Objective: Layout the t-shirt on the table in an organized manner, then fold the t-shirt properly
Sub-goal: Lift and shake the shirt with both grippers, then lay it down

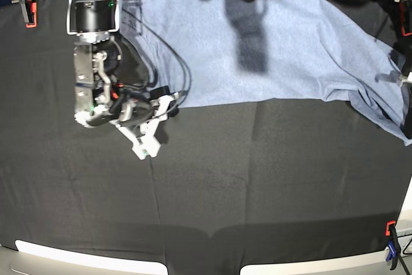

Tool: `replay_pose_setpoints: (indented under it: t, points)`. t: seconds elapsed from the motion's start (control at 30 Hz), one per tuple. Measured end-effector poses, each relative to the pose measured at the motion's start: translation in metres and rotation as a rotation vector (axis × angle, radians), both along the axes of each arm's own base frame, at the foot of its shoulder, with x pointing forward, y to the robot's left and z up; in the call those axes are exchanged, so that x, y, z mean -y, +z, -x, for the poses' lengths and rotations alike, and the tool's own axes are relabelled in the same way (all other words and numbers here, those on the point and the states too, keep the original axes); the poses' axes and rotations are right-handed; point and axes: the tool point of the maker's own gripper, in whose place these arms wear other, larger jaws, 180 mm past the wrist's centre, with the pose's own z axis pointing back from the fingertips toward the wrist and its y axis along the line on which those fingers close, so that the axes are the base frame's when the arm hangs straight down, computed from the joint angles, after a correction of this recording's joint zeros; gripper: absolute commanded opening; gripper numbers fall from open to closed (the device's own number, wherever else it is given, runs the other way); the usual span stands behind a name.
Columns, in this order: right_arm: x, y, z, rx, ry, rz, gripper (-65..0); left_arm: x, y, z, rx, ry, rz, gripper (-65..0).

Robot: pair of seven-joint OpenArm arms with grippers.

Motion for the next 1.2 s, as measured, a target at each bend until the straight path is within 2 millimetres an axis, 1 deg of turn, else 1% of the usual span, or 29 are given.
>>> replay_pose_setpoints:
  t: [0.1,0.17,0.2,0.23,0.3,0.33,0.37,0.4,0.47,0.5,0.53,0.6,0.63,0.67,0.7,0.77,0.8,0.83,0.9,0.97,1.03,1.1,1.2]
  points:
    - [0.001,0.007,-0.001,0.021,0.014,0.021,-65.0,0.0,0.0,0.0,0.0,0.0,0.0,-65.0]
    - [0.003,0.017,0.0,0.058,0.055,0.072,-65.0,0.0,0.0,0.0,-0.001,0.0,0.0,-65.0]
    - [0.001,0.03,-0.004,0.105,0.06,0.07,-65.0,-0.001,-0.001,0.0,-0.004,0.003,-0.006,-65.0]
    - [-0.001,0.048,-0.008,0.167,0.067,0.077,-65.0,-0.002,-0.003,0.0,-0.011,0.009,-0.018,-65.0]
    - [-0.003,0.095,-0.019,0.333,0.085,0.084,-65.0,-0.003,-0.004,0.0,-0.016,0.012,-0.023,-65.0]
    - [-0.004,0.116,-0.021,0.409,0.093,0.08,-65.0,-0.003,-0.004,0.0,-0.016,0.011,-0.023,-65.0]
    - [-0.001,0.129,-0.019,0.46,0.095,0.092,-65.0,-0.003,-0.003,0.0,-0.015,0.012,-0.024,-65.0]
    - [0.003,0.132,-0.011,0.472,0.09,0.103,-65.0,-0.003,-0.003,0.0,-0.015,0.012,-0.024,-65.0]
    - [0.017,0.13,0.01,0.46,0.075,0.144,-65.0,-0.003,-0.004,0.0,-0.017,0.012,-0.023,-65.0]
    - [0.027,0.131,0.021,0.459,0.058,0.17,-65.0,-0.003,-0.004,0.0,-0.016,0.012,-0.023,-65.0]
    - [0.038,0.14,0.025,0.486,0.037,0.195,-65.0,-0.003,-0.004,0.001,-0.017,0.011,-0.024,-65.0]
    - [0.054,0.178,0.026,0.612,-0.014,0.209,-65.0,-0.002,-0.005,0.001,-0.019,0.011,-0.023,-65.0]
    - [0.062,0.195,0.03,0.668,-0.038,0.214,-65.0,-0.002,-0.005,0.001,-0.021,0.011,-0.022,-65.0]
    - [0.072,0.207,0.037,0.702,-0.063,0.229,-65.0,-0.003,-0.005,0.001,-0.021,0.011,-0.023,-65.0]
    - [0.082,0.213,0.044,0.715,-0.088,0.239,-65.0,-0.002,-0.006,0.002,-0.024,0.01,-0.022,-65.0]
    - [0.108,0.211,0.054,0.687,-0.159,0.238,-65.0,-0.002,-0.009,0.005,-0.035,0.008,-0.016,-65.0]
    - [0.125,0.214,0.057,0.679,-0.203,0.255,-65.0,-0.002,-0.011,0.007,-0.041,0.007,-0.012,-65.0]
    - [0.138,0.222,0.058,0.695,-0.233,0.265,-65.0,-0.002,-0.011,0.009,-0.045,0.006,-0.004,-65.0]
    - [0.152,0.242,0.062,0.759,-0.257,0.242,-65.0,-0.002,-0.009,0.012,-0.037,0.003,0.007,-65.0]
    - [0.161,0.255,0.07,0.796,-0.275,0.207,-65.0,-0.006,-0.003,0.019,-0.03,0.015,-0.006,-65.0]
    - [0.172,0.272,0.078,0.849,-0.317,0.18,-65.0,-0.009,0.007,0.027,-0.02,0.027,-0.036,-65.0]
    - [0.186,0.285,0.086,0.891,-0.367,0.172,-65.0,-0.005,0.025,0.036,0.014,0.019,-0.061,-65.0]
    - [0.197,0.297,0.1,0.927,-0.401,0.17,-65.0,0.005,0.052,0.048,0.057,0.003,-0.141,-65.0]
